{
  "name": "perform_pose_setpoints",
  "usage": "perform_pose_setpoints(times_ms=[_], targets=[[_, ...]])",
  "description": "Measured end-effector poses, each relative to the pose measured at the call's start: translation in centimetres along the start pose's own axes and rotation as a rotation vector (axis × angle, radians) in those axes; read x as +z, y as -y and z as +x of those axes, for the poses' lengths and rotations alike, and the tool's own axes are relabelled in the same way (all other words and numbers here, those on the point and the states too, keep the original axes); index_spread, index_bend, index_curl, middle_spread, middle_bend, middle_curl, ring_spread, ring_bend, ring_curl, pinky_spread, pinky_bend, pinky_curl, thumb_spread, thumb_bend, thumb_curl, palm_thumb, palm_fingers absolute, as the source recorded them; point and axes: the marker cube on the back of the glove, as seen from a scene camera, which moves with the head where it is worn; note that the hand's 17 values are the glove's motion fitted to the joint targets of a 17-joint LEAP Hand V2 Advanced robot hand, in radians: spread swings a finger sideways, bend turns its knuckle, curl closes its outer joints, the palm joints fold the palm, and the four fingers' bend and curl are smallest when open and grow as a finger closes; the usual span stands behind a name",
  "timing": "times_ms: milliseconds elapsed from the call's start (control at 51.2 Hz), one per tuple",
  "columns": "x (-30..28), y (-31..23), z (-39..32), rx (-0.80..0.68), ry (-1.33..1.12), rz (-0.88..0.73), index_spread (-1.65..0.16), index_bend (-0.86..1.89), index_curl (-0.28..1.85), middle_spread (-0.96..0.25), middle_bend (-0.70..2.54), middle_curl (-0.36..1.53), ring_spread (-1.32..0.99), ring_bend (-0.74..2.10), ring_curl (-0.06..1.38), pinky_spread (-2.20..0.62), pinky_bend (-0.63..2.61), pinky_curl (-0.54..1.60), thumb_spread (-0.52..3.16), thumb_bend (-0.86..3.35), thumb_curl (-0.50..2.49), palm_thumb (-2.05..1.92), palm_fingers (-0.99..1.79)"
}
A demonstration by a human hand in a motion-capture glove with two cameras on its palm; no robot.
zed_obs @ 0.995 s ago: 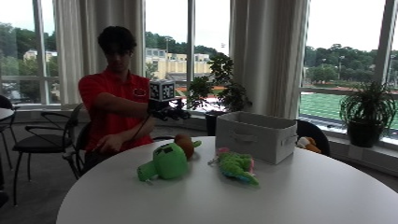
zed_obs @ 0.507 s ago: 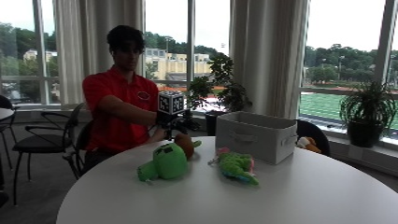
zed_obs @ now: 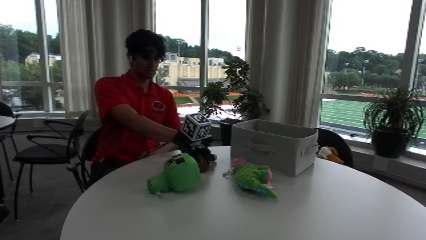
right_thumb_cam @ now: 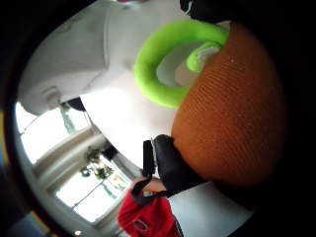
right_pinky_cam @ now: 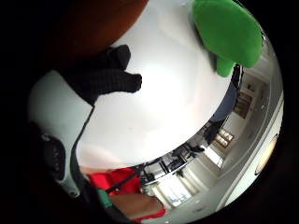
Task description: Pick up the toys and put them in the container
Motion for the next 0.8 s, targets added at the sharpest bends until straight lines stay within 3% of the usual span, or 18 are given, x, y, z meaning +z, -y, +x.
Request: perform_pose_setpoints(times_ms=[293, 429, 547, 800], targets=[[-1.8, 1.8, 0.5, 0.097, -0.108, -0.056, -0.39, 0.49, 0.39, 0.0, 0.11, 0.14, 0.05, 0.24, 0.13, -0.06, 1.31, 0.41, 1.18, 0.06, 0.33, 0.19, 0.05], [-1.3, 1.8, -0.5, 0.11, -0.1, 0.059, -0.38, 0.53, 0.42, -0.02, 0.12, 0.13, -0.02, 0.37, 0.17, -0.21, 1.32, 0.38, 1.24, 0.1, 0.38, 0.3, 0.24], [-1.0, 1.5, -0.4, 0.101, -0.083, 0.155, -0.38, 0.56, 0.47, -0.11, 0.26, 0.19, -0.17, 0.51, 0.22, -0.31, 1.26, 0.36, 1.21, 0.19, 0.47, 0.51, 0.55], [-0.2, -0.3, -1.9, 0.103, -0.037, 0.245, -0.39, 0.7, 0.63, -0.32, 0.49, 0.3, -0.46, 0.6, 0.29, -0.4, 1.02, 0.31, 0.91, 0.22, 0.64, 0.69, 0.76]])
